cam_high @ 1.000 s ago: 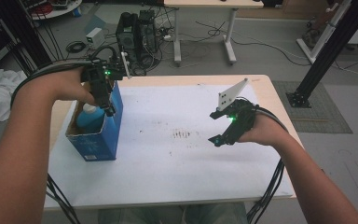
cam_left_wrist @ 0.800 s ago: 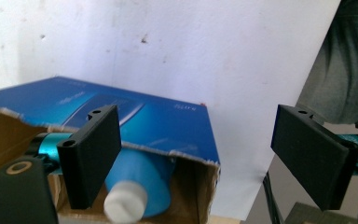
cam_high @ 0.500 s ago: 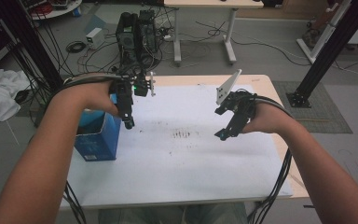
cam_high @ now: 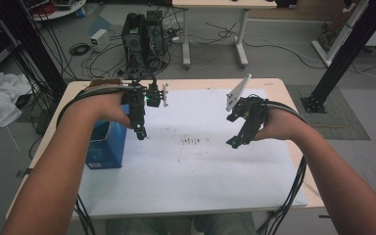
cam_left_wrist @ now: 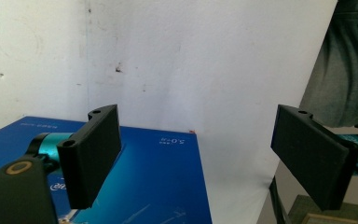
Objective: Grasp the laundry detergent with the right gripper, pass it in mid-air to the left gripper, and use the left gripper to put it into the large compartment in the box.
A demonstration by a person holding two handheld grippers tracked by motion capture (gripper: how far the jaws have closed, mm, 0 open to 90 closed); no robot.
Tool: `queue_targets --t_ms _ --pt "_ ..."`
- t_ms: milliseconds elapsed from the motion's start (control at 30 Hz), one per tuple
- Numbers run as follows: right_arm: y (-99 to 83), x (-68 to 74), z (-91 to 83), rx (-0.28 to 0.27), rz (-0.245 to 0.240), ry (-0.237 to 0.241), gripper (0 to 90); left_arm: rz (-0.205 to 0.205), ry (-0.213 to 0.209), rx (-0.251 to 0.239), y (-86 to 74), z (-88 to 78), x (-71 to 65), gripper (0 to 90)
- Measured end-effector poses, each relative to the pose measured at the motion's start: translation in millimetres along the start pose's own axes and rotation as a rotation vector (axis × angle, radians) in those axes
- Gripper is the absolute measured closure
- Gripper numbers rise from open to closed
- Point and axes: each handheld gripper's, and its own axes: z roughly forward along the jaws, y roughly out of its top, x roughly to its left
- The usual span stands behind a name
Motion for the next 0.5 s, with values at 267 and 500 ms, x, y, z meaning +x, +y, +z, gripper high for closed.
queue_targets --t_ms 267,500 --pt "-2.1 -0.8 -1.1 -0.006 0.009 -0.006 12.7 0.006 0.008 -0.013 8.2 -6.0 1.2 16.0" --pt "-6.9 -4.2 -3.3 -0.009 0.010 -0.004 12.7 0.015 0.012 -0.018 11.9 -5.3 2.8 16.0"
